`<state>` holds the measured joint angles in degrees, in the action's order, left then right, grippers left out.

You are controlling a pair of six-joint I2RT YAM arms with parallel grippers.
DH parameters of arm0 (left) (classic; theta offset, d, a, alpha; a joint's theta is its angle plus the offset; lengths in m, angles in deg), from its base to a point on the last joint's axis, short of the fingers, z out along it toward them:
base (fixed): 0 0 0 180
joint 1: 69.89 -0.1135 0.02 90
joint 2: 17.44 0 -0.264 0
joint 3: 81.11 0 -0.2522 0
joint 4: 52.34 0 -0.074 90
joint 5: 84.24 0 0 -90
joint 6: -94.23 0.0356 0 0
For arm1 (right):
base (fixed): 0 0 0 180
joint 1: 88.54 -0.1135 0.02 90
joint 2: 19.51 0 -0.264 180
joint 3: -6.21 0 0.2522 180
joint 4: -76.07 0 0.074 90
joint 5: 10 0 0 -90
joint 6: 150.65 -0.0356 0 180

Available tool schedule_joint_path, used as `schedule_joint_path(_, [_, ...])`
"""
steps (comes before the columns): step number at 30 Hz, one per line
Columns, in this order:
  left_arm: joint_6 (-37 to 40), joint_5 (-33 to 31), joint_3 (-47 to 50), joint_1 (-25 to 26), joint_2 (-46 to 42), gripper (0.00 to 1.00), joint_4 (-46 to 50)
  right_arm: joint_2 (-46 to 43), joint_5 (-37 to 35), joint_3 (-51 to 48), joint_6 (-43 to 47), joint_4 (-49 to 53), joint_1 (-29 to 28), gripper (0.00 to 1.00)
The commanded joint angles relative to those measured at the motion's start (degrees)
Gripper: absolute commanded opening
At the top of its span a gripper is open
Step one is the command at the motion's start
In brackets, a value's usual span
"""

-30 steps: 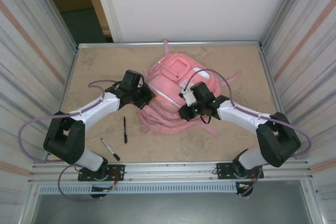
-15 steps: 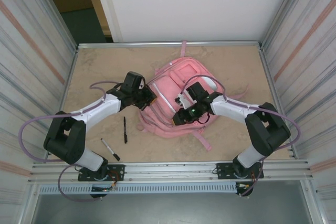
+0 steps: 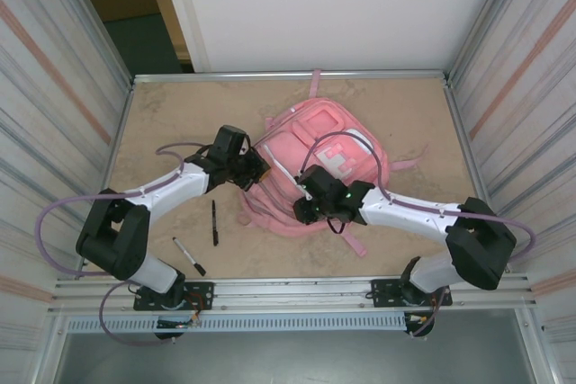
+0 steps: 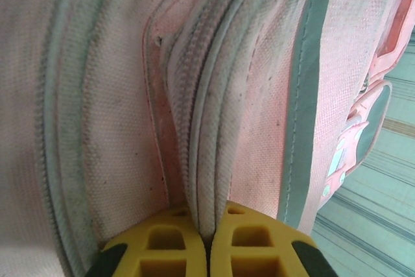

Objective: Pack books, pencil case, and school supplies into a backpack

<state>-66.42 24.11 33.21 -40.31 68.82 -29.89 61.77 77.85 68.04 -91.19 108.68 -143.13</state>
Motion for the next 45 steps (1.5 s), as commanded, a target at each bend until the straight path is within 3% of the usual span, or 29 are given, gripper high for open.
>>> schedule_joint_path(1, [-1.6,0.2,0.6,1.2,-0.7,0.0,-3.6,1.5,-5.1,1.3,-4.3,-1.1,-1.5,0.17])
schedule_joint_path(6, [-2.0,0.3,0.6,1.9,0.5,0.0,-4.7,3.8,11.8,2.8,-5.4,-6.7,-1.6,0.22])
schedule_joint_path(11, [-3.3,0.7,1.1,2.4,2.0,0.0,-7.2,5.2,19.0,1.1,-10.2,-14.3,-0.2,0.28])
schedule_joint_path(14, [-2.9,0.4,1.6,2.4,2.0,0.0,-6.9,3.5,16.8,0.6,-10.2,-12.5,0.6,0.34])
schedule_joint_path(17, [-0.8,0.2,2.1,1.8,1.1,0.01,-6.0,-0.7,11.6,-0.9,-10.5,-8.8,0.6,0.47])
schedule_joint_path(20, [4.1,1.9,1.8,1.0,-0.1,0.19,-4.4,-5.8,4.5,-1.8,-12.2,-2.4,0.6,0.54])
schedule_joint_path(23, [10.4,3.7,1.6,0.5,-1.3,0.35,-1.8,-10.9,-3.9,-1.8,-15.4,6.6,-0.1,0.59])
schedule_joint_path(28, [25.7,8.1,0.8,0.8,-4.3,0.44,3.9,-16.4,-13.1,-3.1,-28.3,14.5,0.5,0.66])
schedule_joint_path(32, [39.6,10.9,1.5,2.7,-8.5,0.46,8.6,-17.1,-10.4,-4.1,-39.3,10.1,2.8,0.63])
schedule_joint_path(36, [48.4,9.5,3.4,5.2,-12.1,0.46,10.7,-14.2,-9.1,-3.8,-43.5,3.7,3.8,0.61])
schedule_joint_path(41, [61.6,10.1,7.0,8.6,-12.8,0.47,3.0,-8.7,-8.8,-2.0,-45.9,1.7,6.2,0.58])
schedule_joint_path(45, [73.1,4.3,10.9,13.0,-12.8,0.49,-6.3,-5.2,-7.6,-1.4,-48.2,-0.3,8.3,0.53])
